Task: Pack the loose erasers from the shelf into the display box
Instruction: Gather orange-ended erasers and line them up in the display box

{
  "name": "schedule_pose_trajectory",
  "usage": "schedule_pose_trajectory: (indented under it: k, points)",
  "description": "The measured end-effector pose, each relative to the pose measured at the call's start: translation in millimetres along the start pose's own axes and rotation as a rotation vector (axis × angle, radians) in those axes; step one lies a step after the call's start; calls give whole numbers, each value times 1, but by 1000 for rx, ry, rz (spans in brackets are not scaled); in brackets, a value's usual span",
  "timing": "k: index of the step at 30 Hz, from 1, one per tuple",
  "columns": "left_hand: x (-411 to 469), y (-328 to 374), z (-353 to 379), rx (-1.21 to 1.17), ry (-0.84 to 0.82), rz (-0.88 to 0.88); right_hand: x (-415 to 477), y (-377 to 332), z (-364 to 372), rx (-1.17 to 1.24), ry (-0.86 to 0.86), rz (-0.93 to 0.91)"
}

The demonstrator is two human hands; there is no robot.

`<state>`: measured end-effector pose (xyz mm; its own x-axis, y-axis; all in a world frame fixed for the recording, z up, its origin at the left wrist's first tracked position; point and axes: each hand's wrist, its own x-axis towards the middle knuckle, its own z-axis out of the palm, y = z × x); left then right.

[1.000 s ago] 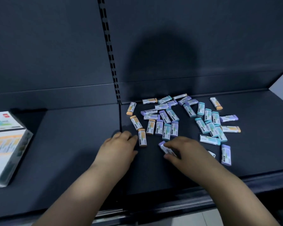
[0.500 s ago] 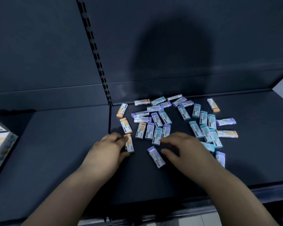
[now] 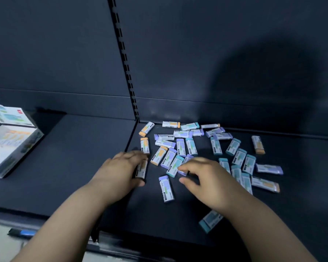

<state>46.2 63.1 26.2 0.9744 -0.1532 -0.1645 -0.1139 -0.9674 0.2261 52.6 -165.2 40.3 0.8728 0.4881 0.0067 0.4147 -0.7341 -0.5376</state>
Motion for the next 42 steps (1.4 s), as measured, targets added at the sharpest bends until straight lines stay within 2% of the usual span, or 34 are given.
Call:
schedule_pose_trajectory:
  k: [12, 17, 21, 24, 27, 33, 36, 39, 42]
  points:
    - [4, -9, -2, -237, -129, -27, 9, 1, -2, 11, -19, -8]
    - [5, -9, -4, -373, -43, 2, 9, -4, 0, 1, -33, -14]
    - [6, -2, -4, -552, 45, 96, 10, -11, 1, 27, -24, 11]
    - [5, 10, -7, -780, 64, 160, 13, -22, 5, 71, -14, 26]
    - [4, 18, -10, -961, 56, 192, 12, -32, 9, 239, -11, 91]
    - [2, 18, -6, -738, 199, 252, 10, -41, 12, 634, 40, 267]
    - [1, 25, 2, -545, 229, 354, 10, -41, 18, 569, 106, 332]
    - [0, 32, 7, -383, 148, 429, 6, -37, 18, 447, 129, 412]
    - [10, 23, 4, -161, 117, 371, -5, -26, 13, 345, 117, 497]
